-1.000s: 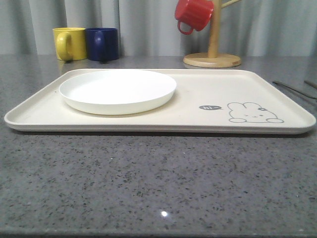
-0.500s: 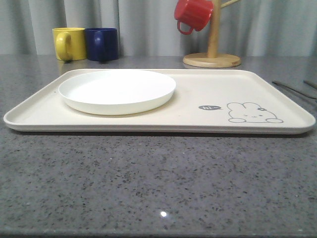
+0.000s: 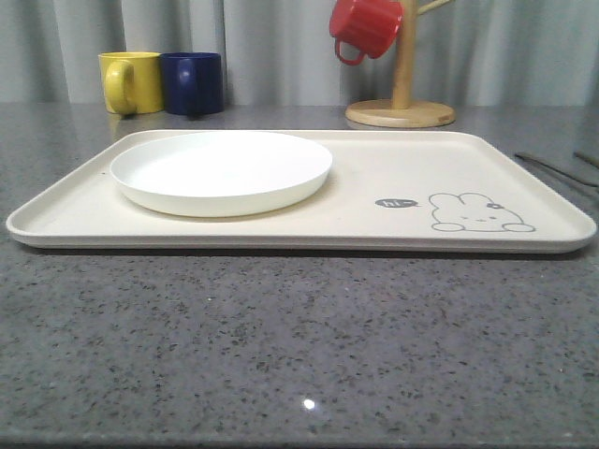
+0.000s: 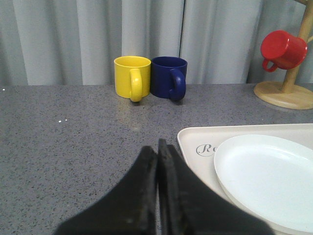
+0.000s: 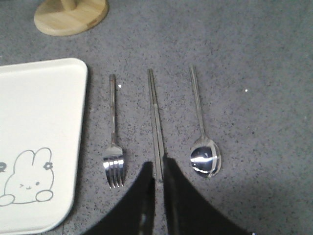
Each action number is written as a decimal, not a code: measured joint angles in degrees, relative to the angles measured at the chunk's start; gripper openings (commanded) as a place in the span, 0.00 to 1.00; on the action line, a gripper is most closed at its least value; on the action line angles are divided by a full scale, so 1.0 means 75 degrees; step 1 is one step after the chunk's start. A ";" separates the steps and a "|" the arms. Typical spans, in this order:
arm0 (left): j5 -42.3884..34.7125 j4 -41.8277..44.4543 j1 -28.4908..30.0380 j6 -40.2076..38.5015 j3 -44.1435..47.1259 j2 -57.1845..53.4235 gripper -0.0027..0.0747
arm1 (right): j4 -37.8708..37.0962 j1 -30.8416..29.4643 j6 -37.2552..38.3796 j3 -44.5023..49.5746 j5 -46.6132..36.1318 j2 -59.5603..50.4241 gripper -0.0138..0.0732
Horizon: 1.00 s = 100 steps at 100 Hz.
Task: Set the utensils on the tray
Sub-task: 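Lower the right gripper and grasp the silver fork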
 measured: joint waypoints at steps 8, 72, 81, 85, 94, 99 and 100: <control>0.0000 0.0000 0.0000 0.0000 0.0000 0.0000 0.01 | 0.0000 0.0000 0.0000 0.0000 0.0118 0.0164 0.62; 0.0000 0.0000 0.0000 0.0000 0.0000 0.0000 0.01 | 0.1539 0.0204 -0.1536 -0.1939 0.0544 0.3576 0.66; 0.0000 0.0000 0.0000 0.0000 0.0000 0.0000 0.01 | 0.1555 0.0371 -0.1615 -0.2499 0.0676 0.4397 0.66; 0.0000 0.0000 0.0000 0.0000 0.0000 0.0000 0.01 | 0.1555 0.0449 -0.1646 -0.2747 0.0758 0.4756 0.66; 0.0000 0.0000 0.0000 0.0000 0.0000 0.0000 0.01 | 0.1555 0.0558 -0.1698 -0.3215 0.0904 0.5393 0.66; 0.0000 0.0000 0.0000 0.0000 0.0000 0.0000 0.01 | 0.1569 0.0591 -0.1710 -0.3394 0.0975 0.5741 0.66; 0.0000 0.0000 0.0000 0.0000 0.0000 0.0000 0.01 | 0.1568 0.0607 -0.1710 -0.3414 0.0976 0.5779 0.66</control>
